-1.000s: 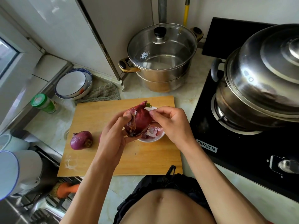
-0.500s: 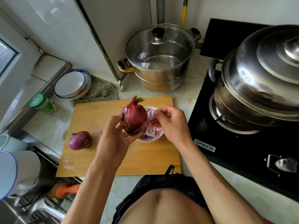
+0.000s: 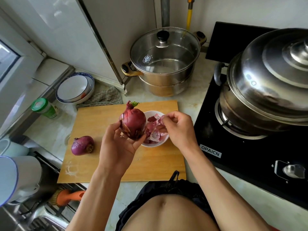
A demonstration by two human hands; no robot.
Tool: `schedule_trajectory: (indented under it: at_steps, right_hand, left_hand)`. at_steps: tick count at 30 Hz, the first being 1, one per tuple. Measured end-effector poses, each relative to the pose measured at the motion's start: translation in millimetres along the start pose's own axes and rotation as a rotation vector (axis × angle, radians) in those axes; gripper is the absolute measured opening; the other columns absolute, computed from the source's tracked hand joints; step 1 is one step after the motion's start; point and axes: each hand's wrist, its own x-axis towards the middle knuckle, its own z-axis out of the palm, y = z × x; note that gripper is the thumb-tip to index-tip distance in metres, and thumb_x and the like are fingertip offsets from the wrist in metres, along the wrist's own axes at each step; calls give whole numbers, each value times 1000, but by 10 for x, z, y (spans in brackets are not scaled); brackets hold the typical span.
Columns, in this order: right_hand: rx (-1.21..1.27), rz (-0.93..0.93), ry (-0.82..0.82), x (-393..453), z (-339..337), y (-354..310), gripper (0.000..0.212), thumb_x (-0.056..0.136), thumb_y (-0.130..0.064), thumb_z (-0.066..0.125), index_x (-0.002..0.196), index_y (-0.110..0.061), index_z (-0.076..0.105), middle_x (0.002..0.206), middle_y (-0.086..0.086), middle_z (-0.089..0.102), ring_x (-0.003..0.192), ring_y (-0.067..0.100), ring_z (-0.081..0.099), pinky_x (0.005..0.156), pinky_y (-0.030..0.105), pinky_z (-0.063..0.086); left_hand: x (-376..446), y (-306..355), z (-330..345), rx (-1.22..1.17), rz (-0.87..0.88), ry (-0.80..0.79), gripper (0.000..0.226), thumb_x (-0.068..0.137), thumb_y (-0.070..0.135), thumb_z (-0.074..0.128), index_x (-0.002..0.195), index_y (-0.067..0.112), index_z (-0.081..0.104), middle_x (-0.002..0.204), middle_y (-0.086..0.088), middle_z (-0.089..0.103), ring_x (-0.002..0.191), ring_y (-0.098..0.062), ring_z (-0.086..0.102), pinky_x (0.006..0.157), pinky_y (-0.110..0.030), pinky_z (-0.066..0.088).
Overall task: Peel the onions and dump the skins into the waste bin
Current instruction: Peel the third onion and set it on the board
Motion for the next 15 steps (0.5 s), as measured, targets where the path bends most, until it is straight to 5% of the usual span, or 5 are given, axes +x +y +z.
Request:
schedule_trajectory:
  at_steps: [9,15]
  right_hand:
    - [-341,-94,98,96,-59,141,15,86,-16,66,73,-13,72,65,-3,71,62,11,69,60,29,56]
    - [-557,-279,-3,62,5,158,29,95,-20,62,72,-9,75,69,-3,73,66,9,67,67,32,54]
  left_hand:
    - [-21,23,44,-69,18,-10,47,84,27,60,126,7,62,134,-20,67,116,-36,70,95,-45,59]
    - [3,8,22,-48,-10,16,63,85,29,61,143,6,54,139,-21,63,121,-38,67,92,-43,61]
